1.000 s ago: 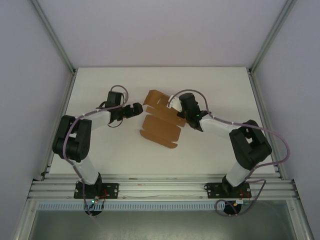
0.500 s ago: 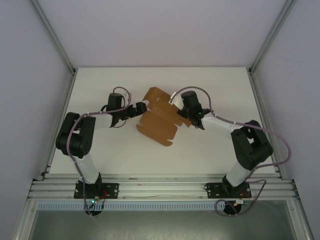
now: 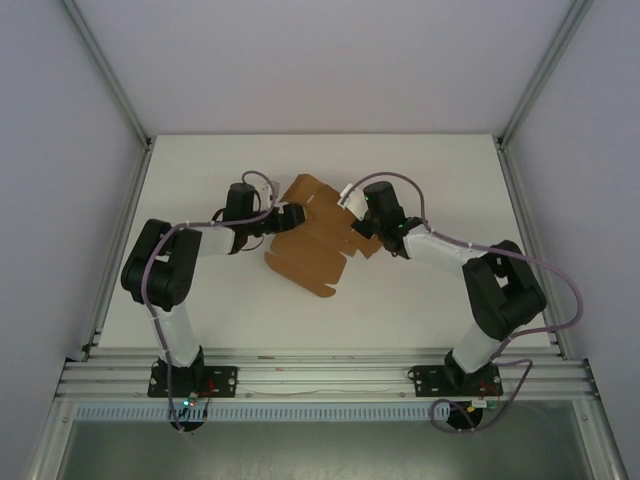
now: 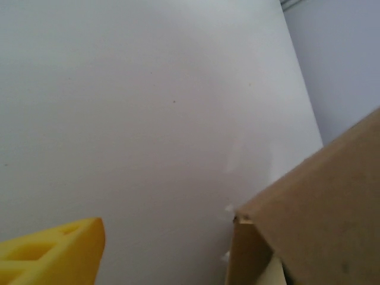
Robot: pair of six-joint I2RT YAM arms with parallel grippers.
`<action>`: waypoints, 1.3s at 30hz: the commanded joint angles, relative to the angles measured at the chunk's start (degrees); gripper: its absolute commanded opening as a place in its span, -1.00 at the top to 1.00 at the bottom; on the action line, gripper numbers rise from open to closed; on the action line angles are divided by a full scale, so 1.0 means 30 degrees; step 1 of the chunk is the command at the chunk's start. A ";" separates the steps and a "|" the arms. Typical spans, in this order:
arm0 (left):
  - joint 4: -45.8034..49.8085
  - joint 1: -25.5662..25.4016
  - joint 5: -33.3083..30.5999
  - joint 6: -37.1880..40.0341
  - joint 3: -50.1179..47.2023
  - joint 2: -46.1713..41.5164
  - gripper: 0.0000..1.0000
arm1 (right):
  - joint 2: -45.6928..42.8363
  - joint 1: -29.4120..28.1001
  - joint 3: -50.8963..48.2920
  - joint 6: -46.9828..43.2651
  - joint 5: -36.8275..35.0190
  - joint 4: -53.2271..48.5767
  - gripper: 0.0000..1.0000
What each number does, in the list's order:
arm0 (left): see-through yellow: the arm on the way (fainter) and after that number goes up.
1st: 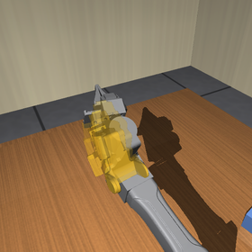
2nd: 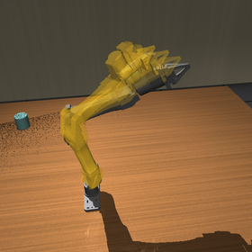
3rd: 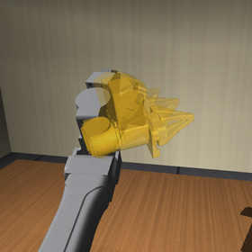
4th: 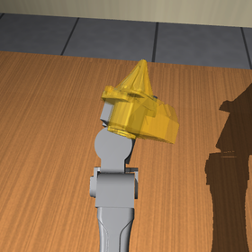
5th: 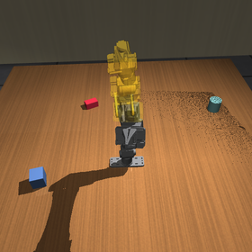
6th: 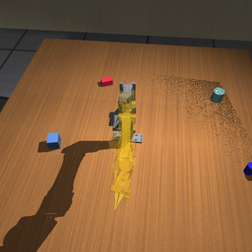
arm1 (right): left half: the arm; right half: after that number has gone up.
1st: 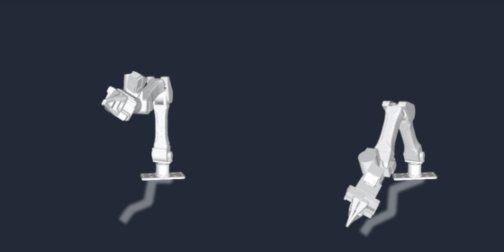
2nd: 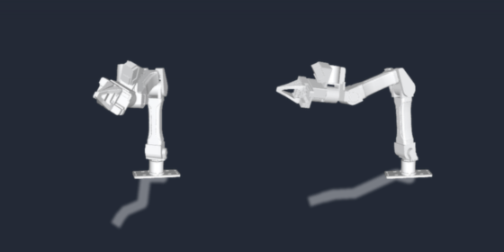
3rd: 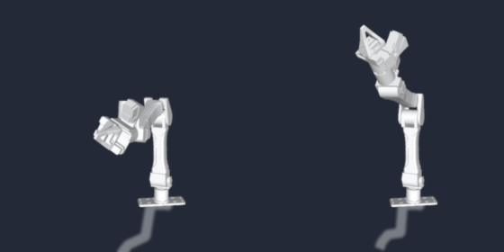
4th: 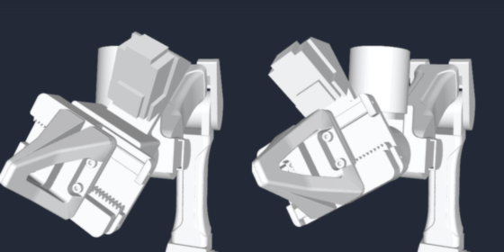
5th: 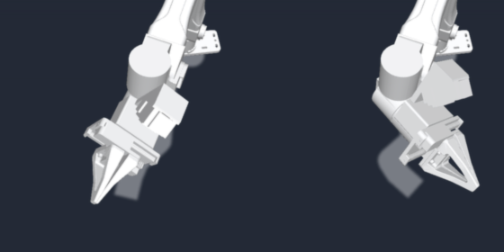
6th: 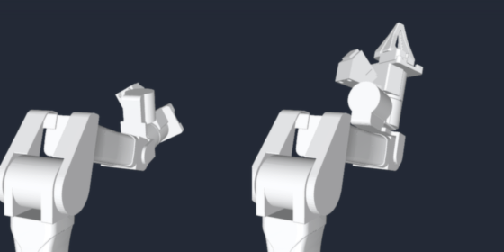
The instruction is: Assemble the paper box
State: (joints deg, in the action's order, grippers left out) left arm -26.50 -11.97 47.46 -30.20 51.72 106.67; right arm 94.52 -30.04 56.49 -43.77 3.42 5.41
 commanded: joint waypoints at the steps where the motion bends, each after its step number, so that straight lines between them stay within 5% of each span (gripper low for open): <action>1: -0.1055 0.0023 0.0583 -0.0319 0.0344 0.0393 -0.15 | -0.0273 0.0010 0.0500 0.0638 0.0617 0.0115 0.90; 5: -0.1785 0.0019 0.0855 -0.0923 0.0065 0.0419 0.37 | -0.0381 0.0003 0.0524 0.0586 0.0556 0.0167 0.90; 16: -0.1039 0.0141 0.0083 -0.0782 -0.0076 0.0095 1.00 | -0.0049 0.0131 0.1209 -0.0863 -0.2265 -0.1832 0.78; 24: -0.0905 0.0193 -0.0147 -0.0702 -0.0168 -0.0086 1.00 | 0.0214 0.0545 0.1896 -0.0982 -0.1066 -0.4368 0.62; 31: -0.0819 0.0185 0.0504 -0.0576 -0.0075 -0.0094 1.00 | 0.0716 0.0638 0.2179 -0.1524 -0.0456 -0.4570 0.99; 34: -0.0744 0.0182 0.0605 -0.0596 -0.0051 -0.0151 1.00 | 0.0952 0.0595 0.2089 -0.1909 -0.0743 -0.3665 1.00; 37: 0.0562 0.0202 0.0031 0.0424 0.0107 -0.0445 0.68 | 0.0817 0.0380 0.1415 -0.2842 -0.1767 -0.1654 1.00; 39: 0.1747 0.0202 -0.0487 0.0982 0.0196 -0.0755 0.09 | 0.0549 0.0149 0.0807 -0.3976 -0.2459 -0.0387 1.00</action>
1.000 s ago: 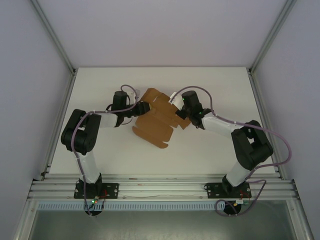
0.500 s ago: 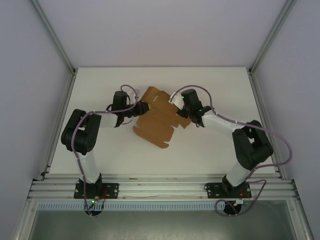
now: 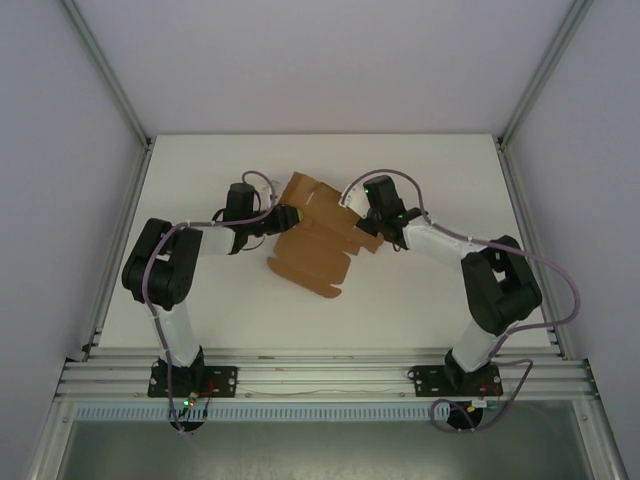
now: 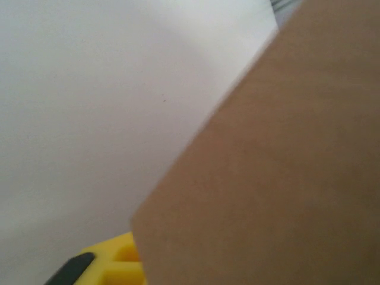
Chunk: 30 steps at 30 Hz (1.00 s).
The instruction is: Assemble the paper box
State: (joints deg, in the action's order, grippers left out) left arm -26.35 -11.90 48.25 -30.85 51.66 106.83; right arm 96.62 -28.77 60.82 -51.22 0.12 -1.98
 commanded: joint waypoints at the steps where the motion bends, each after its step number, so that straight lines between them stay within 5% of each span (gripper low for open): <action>1: 0.2295 0.0190 -0.1169 0.1549 0.0210 -0.1051 -0.35 | -0.0297 -0.0447 -0.0870 -0.2084 -0.1837 0.2705 1.00; 4: 0.4230 0.0271 -0.2603 0.2691 0.0088 -0.2101 -0.97 | -0.0540 -0.0978 -0.1636 -0.3810 -0.3277 0.4468 1.00; 10: 0.7592 0.0506 -0.5643 0.4276 -0.0406 -0.5328 -1.00 | -0.0448 -0.1808 -0.3135 -0.6521 -0.5462 0.8214 1.00; 17: 1.0161 0.2576 -1.0330 0.2564 0.0150 -0.6793 -1.00 | -0.0982 -0.2181 -0.3379 -0.6737 -0.5631 0.8725 1.00; 21: 1.0313 0.3059 -0.8978 0.3173 0.1806 -0.5058 -0.99 | -0.1507 -0.2331 -0.3383 -0.6378 -0.5078 0.8412 1.00; 27: 0.6876 0.2761 -0.2319 0.4528 0.2490 -0.2752 -0.97 | -0.1259 -0.2363 -0.3161 -0.6326 -0.5582 0.8361 1.00; 30: 0.4914 0.1819 -0.1464 0.5293 0.2016 -0.2565 -0.91 | -0.0956 -0.2435 -0.2912 -0.6371 -0.5878 0.8125 1.00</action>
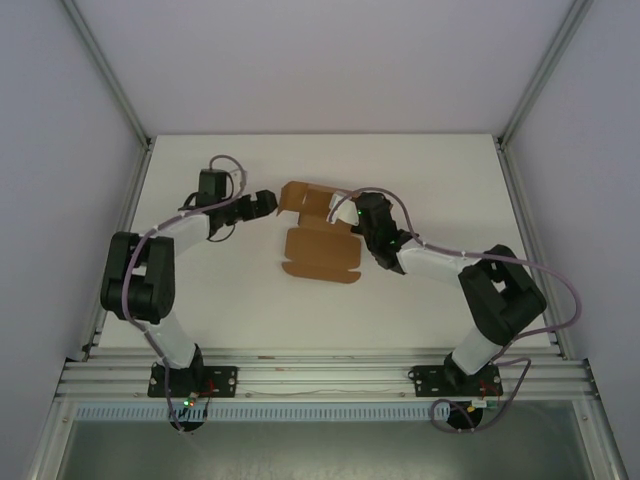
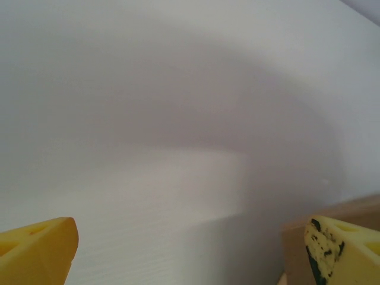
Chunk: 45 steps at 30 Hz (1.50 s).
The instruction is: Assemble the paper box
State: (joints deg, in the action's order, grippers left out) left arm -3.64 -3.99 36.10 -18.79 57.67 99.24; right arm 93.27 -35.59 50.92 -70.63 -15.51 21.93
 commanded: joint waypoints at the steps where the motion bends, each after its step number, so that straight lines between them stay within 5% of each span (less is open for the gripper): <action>1: -0.3031 -0.1165 0.2485 0.1598 -0.0093 -0.0018 -0.87 | 0.0219 -0.0191 0.0519 0.0140 -0.0730 0.0015 1.00; 15: -0.4676 -0.3239 -0.0952 0.3919 -0.0069 0.1053 -0.41 | 0.0207 -0.0621 0.1142 -0.1430 -0.1217 -0.1903 1.00; 22: -0.5470 -0.3981 -0.4311 0.5028 -0.1516 0.0935 -0.40 | 0.1381 -0.1013 0.1139 -0.2878 -0.3086 -0.1124 1.00; 35: -0.6627 -0.4126 -0.1143 0.5831 -0.1729 0.2134 -0.34 | 0.3185 -0.1144 0.2481 -0.2990 -0.4522 -0.1953 1.00; 45: -0.8007 -0.4325 -0.0765 0.5508 -0.0894 0.3180 -0.32 | 0.2973 -0.1322 0.2224 -0.2719 -0.3708 -0.2792 1.00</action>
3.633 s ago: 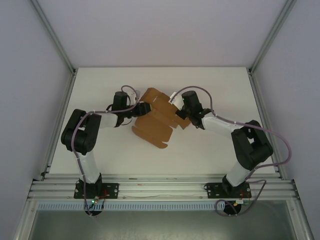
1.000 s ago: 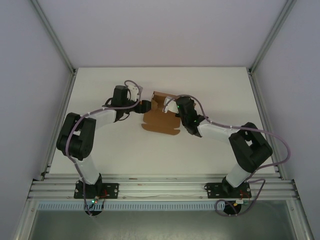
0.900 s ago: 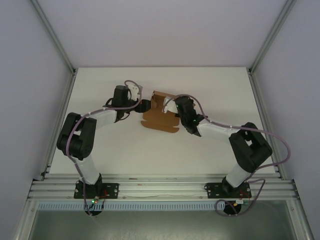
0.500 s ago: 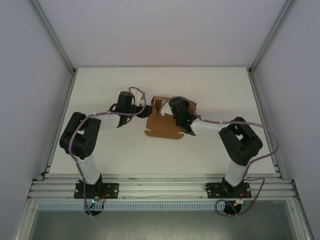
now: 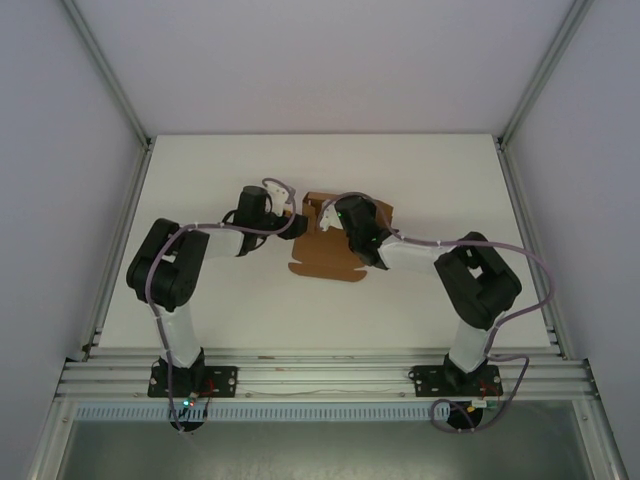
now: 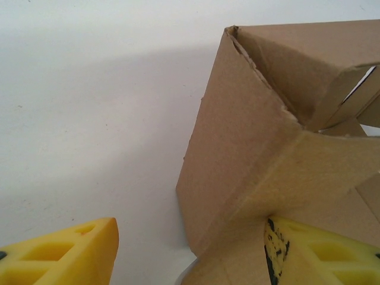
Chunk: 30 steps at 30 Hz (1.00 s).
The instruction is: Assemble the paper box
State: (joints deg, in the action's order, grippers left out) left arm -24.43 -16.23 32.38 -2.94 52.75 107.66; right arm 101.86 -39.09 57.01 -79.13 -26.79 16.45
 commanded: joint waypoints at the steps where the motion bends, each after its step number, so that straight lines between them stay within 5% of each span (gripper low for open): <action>1: -0.0926 -0.0274 0.0484 0.0180 0.0962 0.0438 -0.32 | 0.0169 -0.0155 0.0246 0.0168 0.0052 -0.1113 1.00; 5: 0.0084 -0.0569 0.0288 0.0372 0.1666 0.0443 -0.31 | 0.0268 -0.0221 0.0446 0.0536 0.0529 -0.1721 1.00; 11: 0.0105 -0.0856 -0.1209 -0.0083 0.2045 0.0428 0.06 | 0.0207 -0.0352 0.0264 0.0761 0.0758 -0.1767 1.00; 19: 0.0997 -0.1909 -0.4498 -0.0637 0.2789 0.1460 0.20 | -0.0175 -0.0655 0.0269 0.1881 0.1760 -0.3010 1.00; 28: 0.1549 -0.2509 -0.7159 -0.0504 0.2637 0.1424 1.00 | -0.0573 -0.0659 0.0559 0.3246 0.1755 -0.3993 1.00; 30: 0.1614 -0.2891 -0.8272 -0.0115 0.2411 0.1358 1.00 | -0.0881 -0.0653 0.0734 0.4417 0.2246 -0.4494 0.96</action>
State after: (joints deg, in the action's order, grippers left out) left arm -22.00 -23.33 13.34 -4.10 60.25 111.04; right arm 101.12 -40.51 58.30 -70.91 -23.00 8.69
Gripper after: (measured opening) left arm 0.077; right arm 0.049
